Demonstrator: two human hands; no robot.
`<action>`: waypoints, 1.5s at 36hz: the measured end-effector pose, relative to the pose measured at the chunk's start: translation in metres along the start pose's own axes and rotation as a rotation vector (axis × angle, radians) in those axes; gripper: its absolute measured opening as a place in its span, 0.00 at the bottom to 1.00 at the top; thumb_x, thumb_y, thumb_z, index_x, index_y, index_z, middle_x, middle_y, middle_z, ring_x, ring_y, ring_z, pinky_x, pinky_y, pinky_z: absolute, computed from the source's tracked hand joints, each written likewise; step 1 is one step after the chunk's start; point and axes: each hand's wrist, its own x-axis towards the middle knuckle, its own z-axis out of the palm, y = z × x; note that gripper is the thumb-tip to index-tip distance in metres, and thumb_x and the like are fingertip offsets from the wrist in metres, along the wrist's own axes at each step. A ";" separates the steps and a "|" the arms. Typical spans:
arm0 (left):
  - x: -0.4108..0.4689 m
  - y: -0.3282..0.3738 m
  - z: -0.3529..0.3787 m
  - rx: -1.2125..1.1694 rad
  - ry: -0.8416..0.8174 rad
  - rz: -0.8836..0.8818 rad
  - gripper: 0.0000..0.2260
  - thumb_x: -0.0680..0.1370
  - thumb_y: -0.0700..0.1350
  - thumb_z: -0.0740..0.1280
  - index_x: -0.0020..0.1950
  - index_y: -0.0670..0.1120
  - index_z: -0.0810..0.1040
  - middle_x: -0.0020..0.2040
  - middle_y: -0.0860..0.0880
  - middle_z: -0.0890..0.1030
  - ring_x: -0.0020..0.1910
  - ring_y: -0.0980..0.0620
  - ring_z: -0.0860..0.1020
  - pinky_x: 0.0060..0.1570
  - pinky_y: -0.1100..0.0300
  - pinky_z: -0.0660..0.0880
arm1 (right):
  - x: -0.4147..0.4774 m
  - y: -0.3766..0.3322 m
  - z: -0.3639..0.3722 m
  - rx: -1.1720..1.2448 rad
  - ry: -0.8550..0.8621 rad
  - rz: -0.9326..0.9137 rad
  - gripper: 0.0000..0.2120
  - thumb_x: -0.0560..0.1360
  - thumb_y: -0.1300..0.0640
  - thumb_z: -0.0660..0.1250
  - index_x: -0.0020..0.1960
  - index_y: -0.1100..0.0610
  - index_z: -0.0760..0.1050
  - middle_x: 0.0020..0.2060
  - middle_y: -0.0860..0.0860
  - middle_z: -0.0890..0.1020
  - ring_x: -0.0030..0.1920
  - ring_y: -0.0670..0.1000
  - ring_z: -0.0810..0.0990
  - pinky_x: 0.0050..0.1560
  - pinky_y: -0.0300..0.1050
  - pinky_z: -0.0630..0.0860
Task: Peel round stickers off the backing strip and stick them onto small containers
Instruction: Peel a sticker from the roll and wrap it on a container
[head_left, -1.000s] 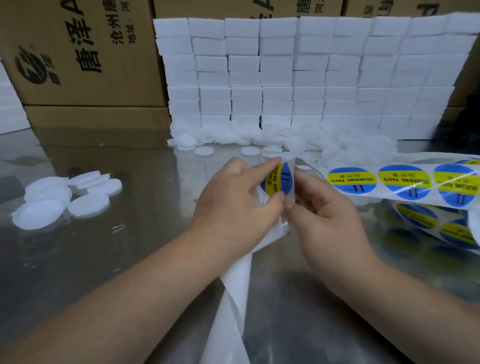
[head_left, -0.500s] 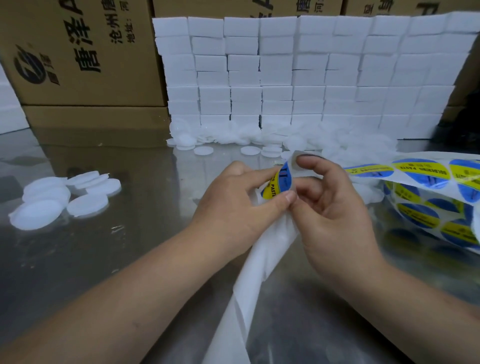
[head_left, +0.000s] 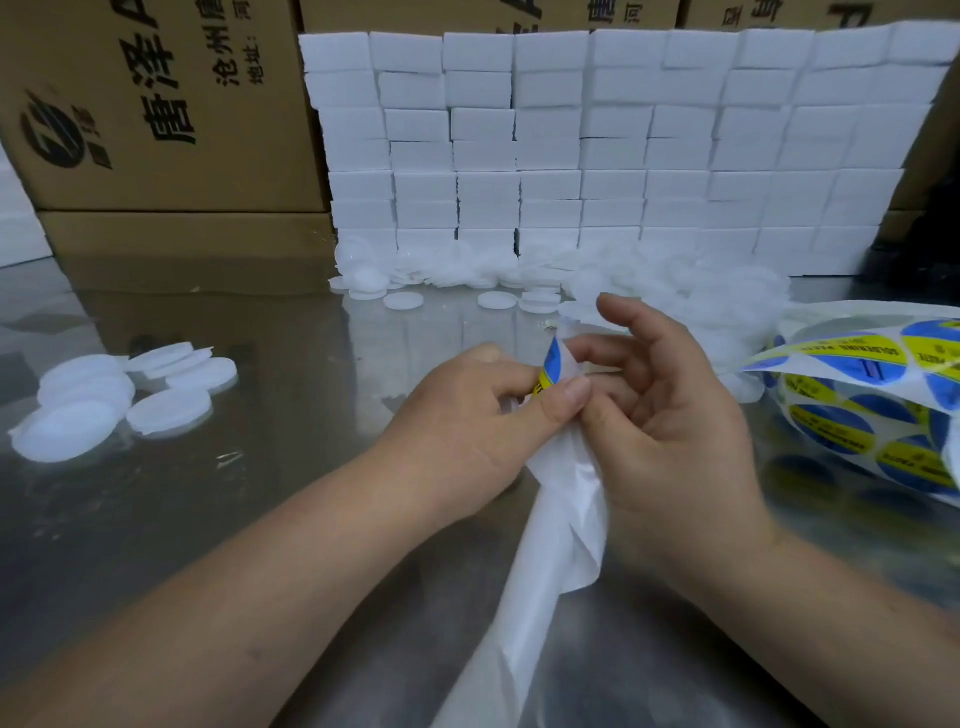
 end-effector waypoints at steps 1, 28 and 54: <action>-0.001 0.000 0.000 -0.011 0.001 -0.005 0.19 0.69 0.65 0.58 0.31 0.53 0.76 0.36 0.53 0.68 0.34 0.56 0.71 0.41 0.53 0.73 | 0.000 0.000 0.000 -0.013 0.002 -0.003 0.26 0.67 0.58 0.62 0.48 0.25 0.70 0.44 0.39 0.79 0.39 0.44 0.81 0.46 0.40 0.76; 0.011 -0.016 -0.015 0.113 0.594 -0.041 0.26 0.76 0.63 0.57 0.31 0.44 0.76 0.29 0.50 0.74 0.31 0.55 0.71 0.33 0.58 0.64 | -0.001 0.000 -0.002 -0.406 0.083 -0.287 0.25 0.64 0.73 0.56 0.49 0.47 0.74 0.50 0.38 0.75 0.51 0.33 0.73 0.52 0.24 0.66; 0.003 -0.007 -0.012 0.200 0.510 0.042 0.25 0.69 0.66 0.53 0.28 0.47 0.72 0.33 0.50 0.69 0.35 0.55 0.70 0.32 0.68 0.62 | 0.005 -0.012 -0.011 -0.570 0.018 -0.191 0.15 0.65 0.67 0.56 0.39 0.56 0.81 0.35 0.43 0.76 0.41 0.42 0.75 0.41 0.27 0.68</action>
